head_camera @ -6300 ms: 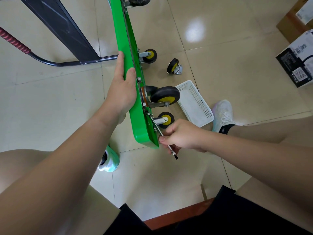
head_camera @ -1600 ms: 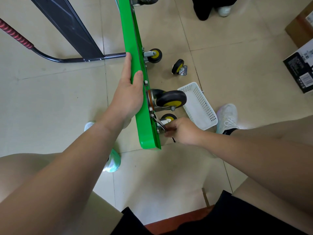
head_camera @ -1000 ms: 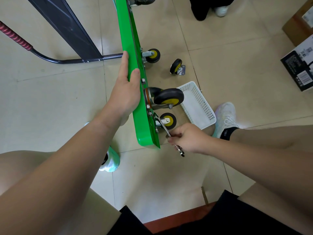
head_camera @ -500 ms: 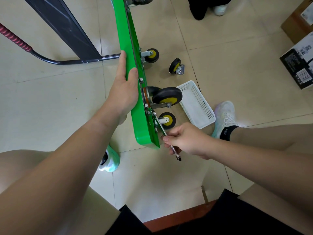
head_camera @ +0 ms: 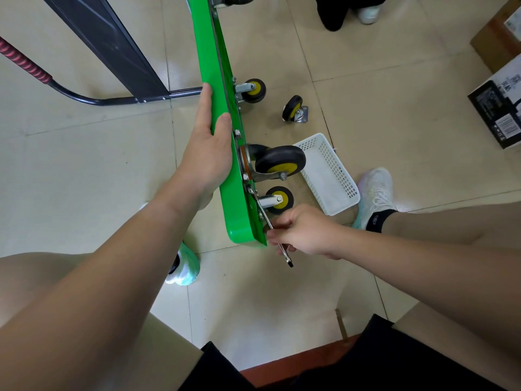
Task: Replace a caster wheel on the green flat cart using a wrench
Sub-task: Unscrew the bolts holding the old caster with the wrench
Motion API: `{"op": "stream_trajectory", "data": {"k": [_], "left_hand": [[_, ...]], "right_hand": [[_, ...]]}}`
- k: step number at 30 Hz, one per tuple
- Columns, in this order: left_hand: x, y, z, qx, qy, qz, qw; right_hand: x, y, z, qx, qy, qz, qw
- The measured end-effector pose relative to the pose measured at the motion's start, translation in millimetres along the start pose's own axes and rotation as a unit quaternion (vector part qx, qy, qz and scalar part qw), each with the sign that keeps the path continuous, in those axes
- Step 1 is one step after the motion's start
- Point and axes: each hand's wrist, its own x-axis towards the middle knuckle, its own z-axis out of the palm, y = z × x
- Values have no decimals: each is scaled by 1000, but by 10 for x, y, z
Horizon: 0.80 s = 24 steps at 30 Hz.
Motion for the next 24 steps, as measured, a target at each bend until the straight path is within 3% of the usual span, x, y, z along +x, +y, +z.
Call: {"op": "stream_trajectory", "data": {"k": [8,17,24], "left_hand": [[-10,5,-7,2,3,4,1000],[-7,7,-5,12,-1,12,1000],[-2,-2,11,8,4,10,1000]], "right_hand": [[313,13,-52,-118,41,-22,992],[502,-50,-54,-87,67,-3,994],[179,61,-154,-155,53,0,987]]}}
